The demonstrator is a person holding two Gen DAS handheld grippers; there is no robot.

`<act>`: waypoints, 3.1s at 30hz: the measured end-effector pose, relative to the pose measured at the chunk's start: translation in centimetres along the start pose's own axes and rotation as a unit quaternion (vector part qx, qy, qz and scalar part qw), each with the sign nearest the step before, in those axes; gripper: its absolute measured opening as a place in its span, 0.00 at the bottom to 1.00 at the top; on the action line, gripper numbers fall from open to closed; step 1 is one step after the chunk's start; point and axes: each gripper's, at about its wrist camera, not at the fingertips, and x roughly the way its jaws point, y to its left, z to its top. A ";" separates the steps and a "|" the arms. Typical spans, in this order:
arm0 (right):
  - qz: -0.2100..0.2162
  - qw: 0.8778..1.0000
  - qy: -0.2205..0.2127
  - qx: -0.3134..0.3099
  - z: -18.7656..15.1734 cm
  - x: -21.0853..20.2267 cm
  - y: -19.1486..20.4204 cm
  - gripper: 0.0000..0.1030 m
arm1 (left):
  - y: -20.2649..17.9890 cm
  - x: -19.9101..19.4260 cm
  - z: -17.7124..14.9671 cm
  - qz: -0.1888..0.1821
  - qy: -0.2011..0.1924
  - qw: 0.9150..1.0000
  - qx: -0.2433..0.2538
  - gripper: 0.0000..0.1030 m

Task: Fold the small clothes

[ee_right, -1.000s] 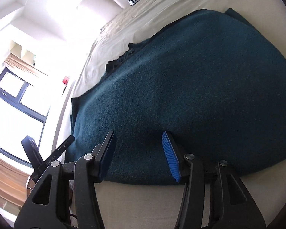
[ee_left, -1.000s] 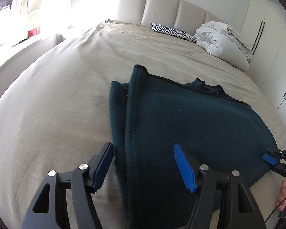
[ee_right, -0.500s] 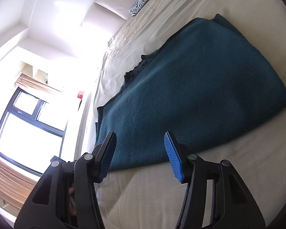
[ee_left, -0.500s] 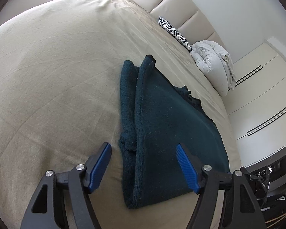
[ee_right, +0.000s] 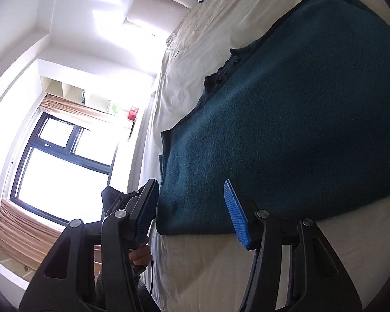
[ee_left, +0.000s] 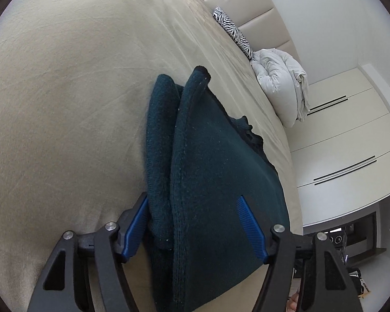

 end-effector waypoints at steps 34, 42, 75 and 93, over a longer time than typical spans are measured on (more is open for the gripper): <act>0.043 0.994 0.098 0.023 4.8 11.6 -0.1 0.50 | -11.0 -0.6 0.7 0.044 -0.005 0.992 0.120 0.13; 0.069 0.993 0.048 0.079 9.7 3.3 -6.2 0.51 | -21.0 9.1 -1.7 0.021 0.045 0.981 0.186 0.12; -0.037 0.986 0.137 0.086 11.3 8.9 -5.4 0.36 | -17.7 9.8 -12.0 0.057 0.025 0.949 0.309 0.36; -0.099 0.988 0.113 0.019 13.8 2.7 -5.1 0.12 | -22.5 9.2 -11.8 0.022 0.015 0.944 0.330 0.38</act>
